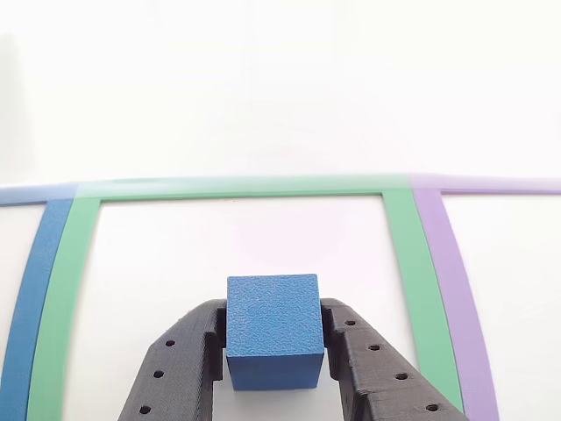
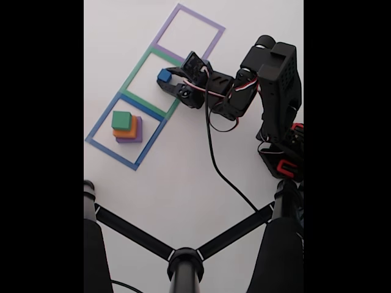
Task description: Tower of hanoi
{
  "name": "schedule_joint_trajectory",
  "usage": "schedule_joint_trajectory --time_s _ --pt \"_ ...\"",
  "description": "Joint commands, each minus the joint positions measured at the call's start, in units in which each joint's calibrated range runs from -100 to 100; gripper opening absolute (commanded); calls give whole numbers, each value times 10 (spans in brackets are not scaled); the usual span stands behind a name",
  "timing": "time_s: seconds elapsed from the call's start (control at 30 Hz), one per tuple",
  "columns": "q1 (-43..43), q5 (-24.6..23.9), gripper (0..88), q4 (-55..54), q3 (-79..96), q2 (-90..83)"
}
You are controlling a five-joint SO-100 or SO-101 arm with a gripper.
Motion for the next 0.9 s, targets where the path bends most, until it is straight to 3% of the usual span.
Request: schedule_joint_trajectory --time_s 0.0,0.1,0.43,0.67,0.8,0.87 --pt "-5 2 29 37 11 -80" --pt "-6 2 30 125 26 -174" --pt "-8 2 31 636 -43 -555" --pt "-34 2 27 1047 -314 -645" --pt "-63 2 26 1197 -464 -640" --pt "-82 -20 26 1256 -523 -640"
